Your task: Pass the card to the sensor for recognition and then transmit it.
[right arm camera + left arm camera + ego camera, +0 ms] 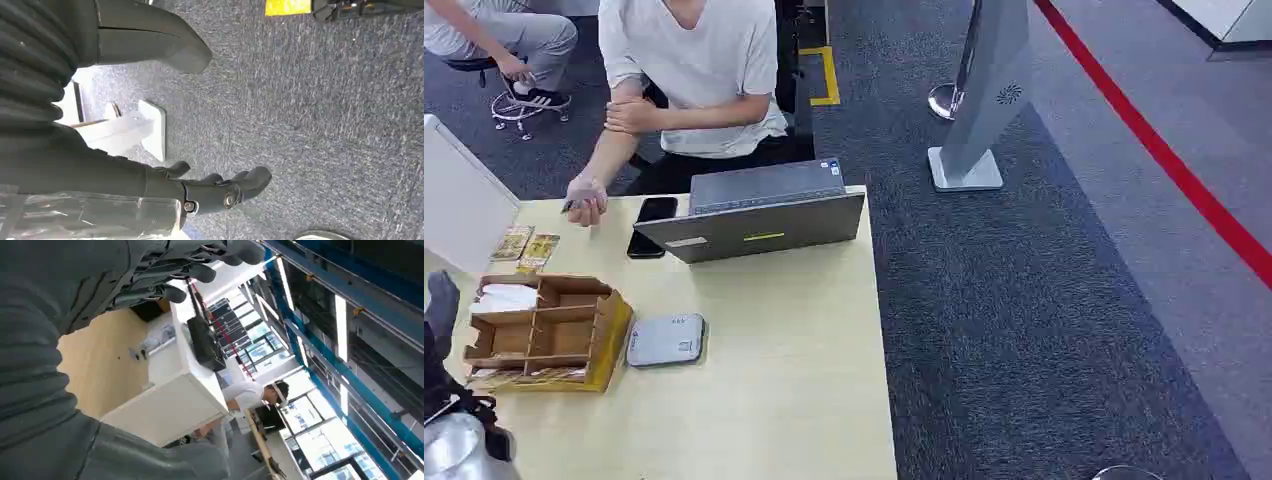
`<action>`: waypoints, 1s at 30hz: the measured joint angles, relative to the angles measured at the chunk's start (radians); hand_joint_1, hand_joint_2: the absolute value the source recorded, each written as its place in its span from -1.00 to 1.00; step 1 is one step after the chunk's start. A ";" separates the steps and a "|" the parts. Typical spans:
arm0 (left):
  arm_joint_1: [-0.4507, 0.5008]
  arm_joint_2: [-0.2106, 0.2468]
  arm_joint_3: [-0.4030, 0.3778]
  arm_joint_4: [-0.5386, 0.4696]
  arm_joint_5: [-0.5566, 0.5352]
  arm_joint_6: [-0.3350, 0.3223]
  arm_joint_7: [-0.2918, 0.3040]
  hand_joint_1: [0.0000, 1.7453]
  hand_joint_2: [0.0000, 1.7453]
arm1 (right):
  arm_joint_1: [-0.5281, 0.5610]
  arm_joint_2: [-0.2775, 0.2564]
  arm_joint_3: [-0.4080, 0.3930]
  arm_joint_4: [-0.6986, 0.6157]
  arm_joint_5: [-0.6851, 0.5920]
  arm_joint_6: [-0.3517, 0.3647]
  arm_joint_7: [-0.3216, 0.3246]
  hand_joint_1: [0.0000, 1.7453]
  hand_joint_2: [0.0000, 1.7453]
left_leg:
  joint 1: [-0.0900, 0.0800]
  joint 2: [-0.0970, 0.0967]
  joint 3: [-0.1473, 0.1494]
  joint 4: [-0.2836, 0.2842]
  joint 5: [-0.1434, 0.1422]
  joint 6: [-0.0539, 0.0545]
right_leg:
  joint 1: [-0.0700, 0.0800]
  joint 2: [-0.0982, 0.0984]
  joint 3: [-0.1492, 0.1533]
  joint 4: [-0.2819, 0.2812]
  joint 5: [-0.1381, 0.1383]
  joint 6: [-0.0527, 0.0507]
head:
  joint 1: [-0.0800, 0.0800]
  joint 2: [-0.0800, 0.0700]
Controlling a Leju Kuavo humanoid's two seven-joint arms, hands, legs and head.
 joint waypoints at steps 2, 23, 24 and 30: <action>-0.033 0.014 -0.021 0.025 -0.047 0.018 0.019 -1.00 1.00 | -0.002 0.000 0.003 0.001 0.002 0.001 0.002 -1.00 1.00 | 0.000 0.000 0.000 0.000 0.000 0.000 | 0.000 0.000 0.000 0.000 0.000 0.000 | 0.000 0.000; -0.377 0.153 -0.233 0.316 -0.513 0.207 0.197 -1.00 1.00 | -0.014 0.000 0.021 0.006 0.068 0.034 0.042 -1.00 1.00 | 0.000 0.002 0.000 0.001 0.001 0.000 | 0.000 0.002 -0.001 0.000 0.001 -0.001 | 0.001 0.000; -0.393 0.160 -0.245 0.328 -0.533 0.214 0.204 -1.00 1.00 | -0.016 0.000 0.024 0.006 0.072 0.035 0.046 -1.00 1.00 | 0.000 0.002 0.000 0.001 0.001 0.000 | 0.000 0.003 -0.001 0.000 0.001 -0.001 | 0.000 0.000; -0.493 0.190 -0.315 0.420 -0.667 0.268 0.257 -1.00 1.00 | -0.020 0.000 0.035 0.008 0.090 0.052 0.066 -1.00 1.00 | 0.000 0.002 0.000 0.001 0.001 0.000 | 0.000 0.003 -0.001 0.000 0.002 -0.001 | 0.000 0.000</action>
